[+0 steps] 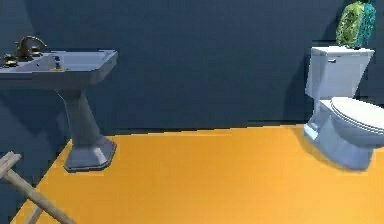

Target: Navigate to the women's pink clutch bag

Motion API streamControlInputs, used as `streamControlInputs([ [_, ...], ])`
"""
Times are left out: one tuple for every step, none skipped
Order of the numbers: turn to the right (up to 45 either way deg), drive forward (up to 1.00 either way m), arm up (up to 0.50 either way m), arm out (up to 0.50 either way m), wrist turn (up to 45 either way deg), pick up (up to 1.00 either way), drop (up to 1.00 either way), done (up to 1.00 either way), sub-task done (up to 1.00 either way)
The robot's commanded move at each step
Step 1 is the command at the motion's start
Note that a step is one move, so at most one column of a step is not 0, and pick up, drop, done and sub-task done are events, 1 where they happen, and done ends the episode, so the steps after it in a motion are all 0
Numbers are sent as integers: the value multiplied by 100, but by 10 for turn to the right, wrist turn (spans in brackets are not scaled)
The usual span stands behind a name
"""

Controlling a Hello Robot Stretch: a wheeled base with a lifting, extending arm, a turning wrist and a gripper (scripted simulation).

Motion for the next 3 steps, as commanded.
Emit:
streamControlInputs([
  [360,0,0,0,0,0,0,0,0],
  [0,45,0,0,0,0,0,0,0],
  [60,0,0,0,0,0,0,0,0],
])
